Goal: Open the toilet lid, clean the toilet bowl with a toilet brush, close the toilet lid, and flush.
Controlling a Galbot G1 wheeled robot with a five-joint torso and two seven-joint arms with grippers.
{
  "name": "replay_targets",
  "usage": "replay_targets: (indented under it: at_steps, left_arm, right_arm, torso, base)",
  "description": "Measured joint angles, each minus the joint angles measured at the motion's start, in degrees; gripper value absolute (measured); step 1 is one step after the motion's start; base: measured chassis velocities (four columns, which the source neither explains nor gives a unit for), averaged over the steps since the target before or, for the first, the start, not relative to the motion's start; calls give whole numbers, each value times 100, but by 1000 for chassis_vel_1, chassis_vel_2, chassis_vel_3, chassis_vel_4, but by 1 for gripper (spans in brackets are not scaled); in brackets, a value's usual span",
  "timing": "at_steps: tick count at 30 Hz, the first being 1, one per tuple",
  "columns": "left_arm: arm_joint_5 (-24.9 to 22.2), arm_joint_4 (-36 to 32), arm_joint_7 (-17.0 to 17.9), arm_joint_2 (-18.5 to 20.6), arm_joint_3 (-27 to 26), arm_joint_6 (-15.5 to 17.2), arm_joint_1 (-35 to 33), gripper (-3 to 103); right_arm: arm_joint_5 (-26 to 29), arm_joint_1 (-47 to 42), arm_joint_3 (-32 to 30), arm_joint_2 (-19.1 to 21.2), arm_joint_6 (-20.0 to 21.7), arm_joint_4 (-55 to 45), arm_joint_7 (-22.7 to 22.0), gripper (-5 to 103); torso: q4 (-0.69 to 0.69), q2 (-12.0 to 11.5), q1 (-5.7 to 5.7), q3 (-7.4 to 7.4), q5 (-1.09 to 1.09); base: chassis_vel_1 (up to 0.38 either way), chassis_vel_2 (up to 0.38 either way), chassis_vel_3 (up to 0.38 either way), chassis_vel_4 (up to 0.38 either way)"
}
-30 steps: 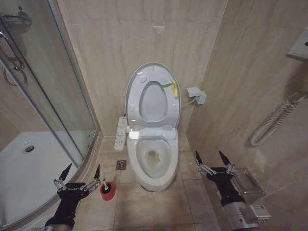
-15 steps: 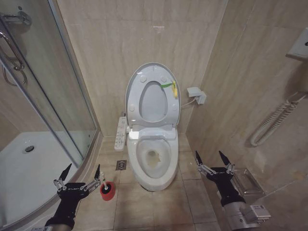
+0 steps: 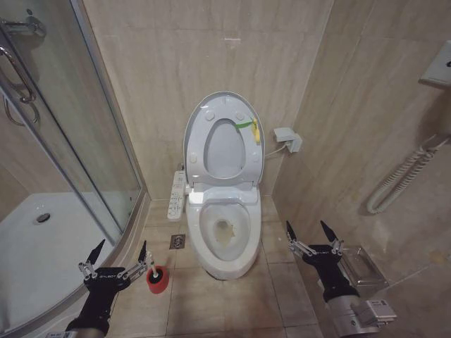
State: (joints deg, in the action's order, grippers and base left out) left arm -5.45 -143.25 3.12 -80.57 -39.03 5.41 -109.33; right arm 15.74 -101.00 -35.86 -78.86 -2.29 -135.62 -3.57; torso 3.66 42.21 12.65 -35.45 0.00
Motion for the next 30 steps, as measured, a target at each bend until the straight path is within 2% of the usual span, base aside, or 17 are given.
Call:
replay_targets:
  at_steps: [30]
  left_arm:
    - [0, 0, 0, 0, 0, 0, 0, 100]
  right_arm:
    - [0, 0, 0, 0, 0, 0, 0, 100]
  torso:
    - [0, 0, 0, 0, 0]
  base:
    - [0, 0, 0, 0]
